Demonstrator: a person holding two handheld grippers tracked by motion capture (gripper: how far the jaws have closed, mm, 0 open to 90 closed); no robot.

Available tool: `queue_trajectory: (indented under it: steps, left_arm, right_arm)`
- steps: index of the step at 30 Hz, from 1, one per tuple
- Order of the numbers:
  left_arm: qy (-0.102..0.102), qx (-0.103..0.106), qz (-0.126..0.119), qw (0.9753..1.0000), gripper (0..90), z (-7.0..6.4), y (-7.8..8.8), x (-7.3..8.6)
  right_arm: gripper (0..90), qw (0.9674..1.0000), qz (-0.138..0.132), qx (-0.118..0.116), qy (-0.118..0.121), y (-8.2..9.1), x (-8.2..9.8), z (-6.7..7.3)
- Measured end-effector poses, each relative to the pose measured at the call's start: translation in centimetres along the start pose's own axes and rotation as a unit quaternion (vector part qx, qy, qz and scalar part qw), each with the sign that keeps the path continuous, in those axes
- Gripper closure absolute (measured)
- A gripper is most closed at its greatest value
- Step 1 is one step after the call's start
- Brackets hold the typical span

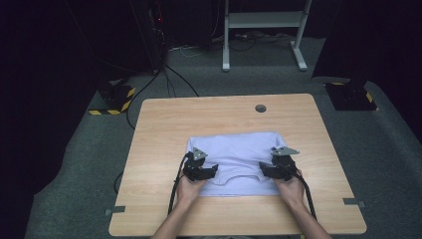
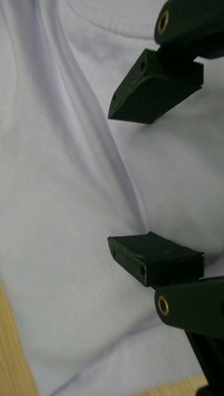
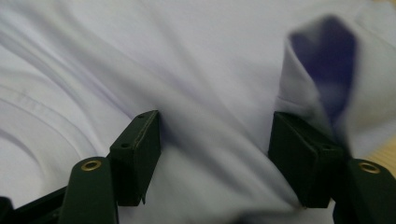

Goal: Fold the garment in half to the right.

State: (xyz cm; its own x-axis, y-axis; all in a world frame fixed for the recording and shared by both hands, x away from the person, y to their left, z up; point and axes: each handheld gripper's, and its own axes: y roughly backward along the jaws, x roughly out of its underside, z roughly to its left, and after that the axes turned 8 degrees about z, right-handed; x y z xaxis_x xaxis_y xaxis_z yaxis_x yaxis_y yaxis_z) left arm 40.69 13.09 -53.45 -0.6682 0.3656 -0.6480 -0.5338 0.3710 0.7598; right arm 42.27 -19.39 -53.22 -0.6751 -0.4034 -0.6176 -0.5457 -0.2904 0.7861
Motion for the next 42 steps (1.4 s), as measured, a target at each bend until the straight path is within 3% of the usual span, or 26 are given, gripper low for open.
queue_trajectory:
  steps: [2, 6, 9, 12, 14, 18, 21, 23, 25, 29, 34, 36, 38, 40, 42]
  left_arm:
    - [0.005, -0.002, 0.010, 0.9999, 31.1, 0.2, 0.2, 0.4]
    - [0.020, 0.017, -0.014, 0.9996, 29.4, 0.4, 1.0, 0.8]
    - [0.008, 0.031, -0.038, 0.9988, 28.1, -0.1, 1.4, -0.2]
    - [-0.005, 0.049, -0.047, 0.9977, 25.1, -0.8, 1.0, -1.7]
    - [-0.015, 0.053, -0.044, 0.9975, 23.9, -1.3, 0.2, -2.8]
    - [-0.006, 0.048, -0.022, 0.9986, 23.6, -1.3, -1.4, -3.6]
    - [0.011, 0.035, 0.005, 0.9993, 24.0, -0.5, -2.1, -3.4]
    - [0.014, 0.024, 0.014, 0.9995, 24.8, 0.0, -2.1, -2.7]
    - [0.014, 0.015, 0.009, 0.9997, 26.0, 0.4, -1.6, -1.8]
    - [0.017, -0.009, 0.006, 0.9998, 27.1, 1.3, -0.4, -0.3]
    - [0.032, -0.005, -0.009, 0.9994, 26.4, 2.1, 0.8, 0.9]
    - [0.027, 0.004, -0.027, 0.9992, 26.2, 1.9, 1.3, 0.6]
    - [0.019, 0.020, -0.039, 0.9989, 25.4, 1.5, 1.4, -0.2]
    - [0.008, 0.036, -0.040, 0.9985, 24.0, 1.0, 1.0, -1.2]
    - [-0.002, 0.040, -0.036, 0.9985, 23.2, 0.4, 0.4, -2.1]
  right_arm:
    - [33.3, 1.0000, -0.001, 0.007, -0.002, 0.6, 0.6, -0.3]
    - [31.0, 0.9998, -0.013, 0.010, -0.008, 1.9, 0.8, -0.4]
    - [31.2, 0.9989, -0.046, -0.001, -0.003, 2.9, 0.1, 0.3]
    - [31.2, 0.9975, -0.069, -0.012, 0.008, 3.0, -1.1, 1.2]
    - [31.1, 0.9973, -0.069, -0.023, 0.015, 2.4, -2.1, 1.8]
    - [30.8, 0.9990, -0.037, -0.023, 0.009, -0.1, -3.2, 1.9]
    - [29.7, 0.9999, -0.004, -0.011, -0.008, -1.4, -3.0, 1.0]
    - [30.3, 0.9999, 0.000, -0.002, -0.014, -1.3, -2.3, 0.4]
    - [30.3, 0.9997, 0.005, 0.004, -0.023, -0.9, -1.3, -0.4]
    - [30.3, 0.9992, -0.003, 0.009, -0.039, 0.5, 0.3, -1.5]
    - [29.1, 0.9989, -0.009, 0.016, -0.042, 1.7, 0.9, -1.8]
    - [28.9, 0.9988, -0.018, 0.018, -0.041, 2.2, 0.8, -1.8]
    - [29.4, 0.9982, -0.045, 0.010, -0.038, 2.8, 0.4, -1.5]
    - [29.3, 0.9977, -0.061, 0.003, -0.029, 2.9, -0.3, -1.1]
    - [29.1, 0.9981, -0.056, -0.003, -0.025, 2.3, -1.2, -0.9]
